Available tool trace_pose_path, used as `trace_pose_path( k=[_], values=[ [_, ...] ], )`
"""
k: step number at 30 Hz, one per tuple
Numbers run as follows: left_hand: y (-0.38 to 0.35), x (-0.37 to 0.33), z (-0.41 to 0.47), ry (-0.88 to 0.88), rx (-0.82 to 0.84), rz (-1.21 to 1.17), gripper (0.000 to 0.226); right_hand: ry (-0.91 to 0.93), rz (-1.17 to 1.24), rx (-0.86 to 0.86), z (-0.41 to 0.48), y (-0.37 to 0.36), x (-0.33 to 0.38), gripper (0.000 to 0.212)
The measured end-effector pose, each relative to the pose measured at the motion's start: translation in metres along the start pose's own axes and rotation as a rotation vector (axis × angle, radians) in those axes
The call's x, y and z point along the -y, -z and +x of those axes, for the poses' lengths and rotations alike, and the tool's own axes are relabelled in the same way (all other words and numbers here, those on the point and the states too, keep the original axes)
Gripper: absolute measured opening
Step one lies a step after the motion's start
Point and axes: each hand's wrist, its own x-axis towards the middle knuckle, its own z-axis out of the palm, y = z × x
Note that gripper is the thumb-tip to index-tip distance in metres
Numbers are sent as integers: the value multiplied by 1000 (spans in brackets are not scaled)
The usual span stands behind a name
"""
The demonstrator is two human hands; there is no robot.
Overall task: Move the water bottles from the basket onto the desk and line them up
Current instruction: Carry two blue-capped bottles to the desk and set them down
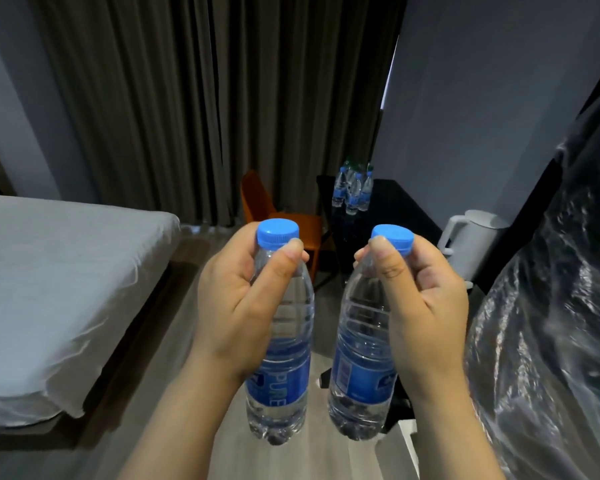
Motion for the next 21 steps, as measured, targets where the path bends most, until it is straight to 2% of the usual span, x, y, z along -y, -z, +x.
trace_pose_path(
  k=[10, 21],
  values=[
    [-31, 82, 107, 12, -8, -13, 25, -34, -15, -4, 102, -31, -82, 28],
    [-34, 191, 271, -8, 36, -91, 25, -18, -51, -59, 240, -119, -172, 26]
  ],
)
